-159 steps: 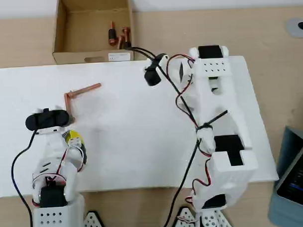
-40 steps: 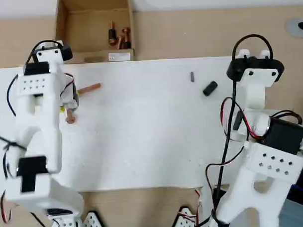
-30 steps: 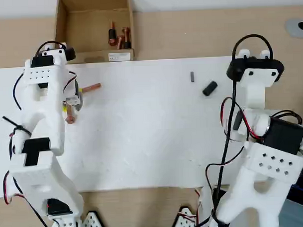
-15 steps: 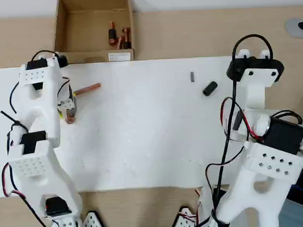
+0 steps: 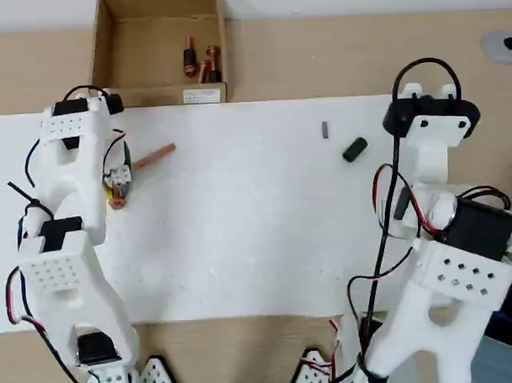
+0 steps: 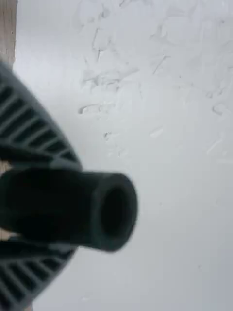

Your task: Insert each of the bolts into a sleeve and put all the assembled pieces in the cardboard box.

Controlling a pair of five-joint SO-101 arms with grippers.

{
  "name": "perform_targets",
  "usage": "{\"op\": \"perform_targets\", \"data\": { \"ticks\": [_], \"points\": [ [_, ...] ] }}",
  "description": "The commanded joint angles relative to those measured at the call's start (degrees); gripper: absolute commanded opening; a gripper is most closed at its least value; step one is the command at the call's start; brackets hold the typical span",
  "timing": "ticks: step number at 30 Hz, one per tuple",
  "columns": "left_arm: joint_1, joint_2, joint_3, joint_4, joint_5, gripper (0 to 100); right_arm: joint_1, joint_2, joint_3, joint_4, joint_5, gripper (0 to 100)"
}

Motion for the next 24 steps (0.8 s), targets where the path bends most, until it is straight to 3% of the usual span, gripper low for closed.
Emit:
{"op": "perform_targets", "data": {
  "ticks": [1,6,15,24],
  "points": [
    [-0.7,-3.1,-5.2,4.5,6.7,1,0.6,-1.8,-0.1,0.1,0.1,1.0],
    [-0.8,-5.7,-11.8,10.7,13.0,0,0.2,-1.8,-0.1,0.1,-0.2,1.0],
    [-1.9,-7.5,-17.1,11.4,14.1,0,0.3,-1.8,-0.1,0.2,-0.3,1.0],
    [-2.3,-7.5,-18.1,11.4,49.1,0,0.3,-1.8,-0.1,0.2,-0.3,1.0]
  ]
}}
